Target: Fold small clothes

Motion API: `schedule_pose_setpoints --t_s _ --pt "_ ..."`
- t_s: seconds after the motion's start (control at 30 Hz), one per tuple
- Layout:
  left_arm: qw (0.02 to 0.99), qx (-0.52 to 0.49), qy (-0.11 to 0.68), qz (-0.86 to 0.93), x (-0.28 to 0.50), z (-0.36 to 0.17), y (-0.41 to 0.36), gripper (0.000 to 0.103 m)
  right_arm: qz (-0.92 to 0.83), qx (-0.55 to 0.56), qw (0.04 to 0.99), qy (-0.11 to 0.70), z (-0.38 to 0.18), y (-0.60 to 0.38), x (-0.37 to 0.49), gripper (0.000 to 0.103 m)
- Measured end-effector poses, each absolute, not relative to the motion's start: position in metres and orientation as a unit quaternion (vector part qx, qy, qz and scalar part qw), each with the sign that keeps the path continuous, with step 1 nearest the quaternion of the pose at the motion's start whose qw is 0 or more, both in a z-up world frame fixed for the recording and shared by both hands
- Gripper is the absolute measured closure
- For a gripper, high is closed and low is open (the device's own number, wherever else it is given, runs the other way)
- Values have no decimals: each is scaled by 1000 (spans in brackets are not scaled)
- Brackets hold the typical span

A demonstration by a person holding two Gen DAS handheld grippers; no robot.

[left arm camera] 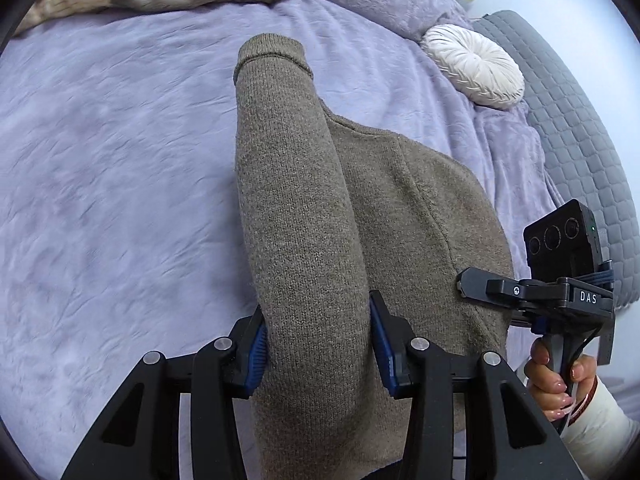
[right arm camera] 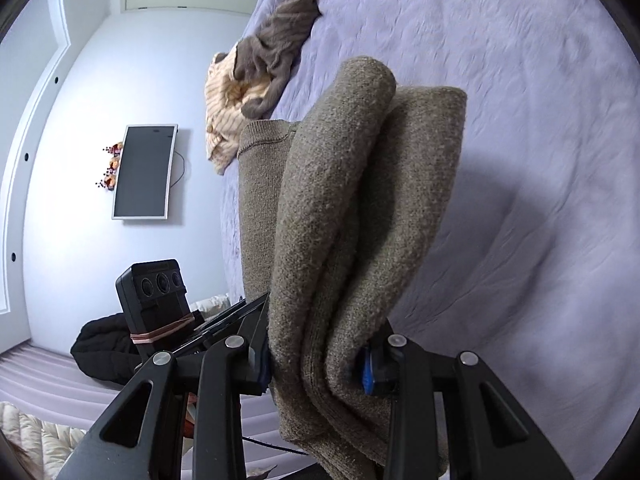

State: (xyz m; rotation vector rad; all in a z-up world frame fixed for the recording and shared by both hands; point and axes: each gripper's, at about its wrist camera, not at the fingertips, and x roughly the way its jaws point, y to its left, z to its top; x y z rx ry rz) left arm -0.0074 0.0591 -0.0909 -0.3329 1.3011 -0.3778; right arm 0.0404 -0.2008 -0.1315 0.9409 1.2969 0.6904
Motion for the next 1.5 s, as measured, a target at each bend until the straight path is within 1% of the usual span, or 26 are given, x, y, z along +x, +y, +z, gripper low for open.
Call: schedule_pose_setpoints --t_s 0.13,0.23,0.27,0.3,0.33,0.5,0.6,0.63,0.67,0.87,1.03,1.13,1.23,1.27,1.33,1.5 --pt "770 -150 605 -133 -17 -113 77 57 299 397 639 588 -147 -171 38 68" --pt "770 -145 615 -89 -23 -129 93 57 268 370 641 617 -162 -163 38 68" --pt "771 -148 614 -82 -26 -131 99 50 248 359 644 629 -167 -164 40 65" --pt "772 -154 612 -75 -29 -131 107 40 219 345 648 643 -173 -169 41 64" --pt "777 -153 609 -57 -33 -130 115 38 197 336 650 652 -176 -173 40 61" --pt "777 -147 612 -26 -42 -126 138 38 108 315 668 665 -173 -208 26 61" --pt "782 -131 608 -38 -47 -118 137 38 73 266 690 669 -160 -217 17 69" --pt "785 -122 605 -46 -49 -114 133 38 72 260 693 669 -155 -215 18 76" --pt "788 -115 602 -55 -49 -110 129 38 76 261 695 666 -149 -214 14 78" --pt "791 -90 592 -124 -44 -97 82 38 113 236 719 644 -121 -187 -8 81" --pt "775 -84 606 -158 -53 -104 57 38 162 190 734 632 -100 -137 -14 81" --pt "767 -70 620 -149 -59 -119 54 38 166 158 731 643 -106 -118 -18 81" --pt "765 -57 627 -138 -62 -128 56 38 147 130 724 661 -124 -116 -22 81" --pt "763 -58 629 -136 -63 -130 57 38 139 119 720 670 -131 -116 -24 84" --pt "759 -55 635 -132 -65 -134 58 38 134 109 711 681 -144 -114 -27 88" --pt "733 -67 667 -116 -73 -157 65 38 133 59 712 687 -159 -101 -31 88"
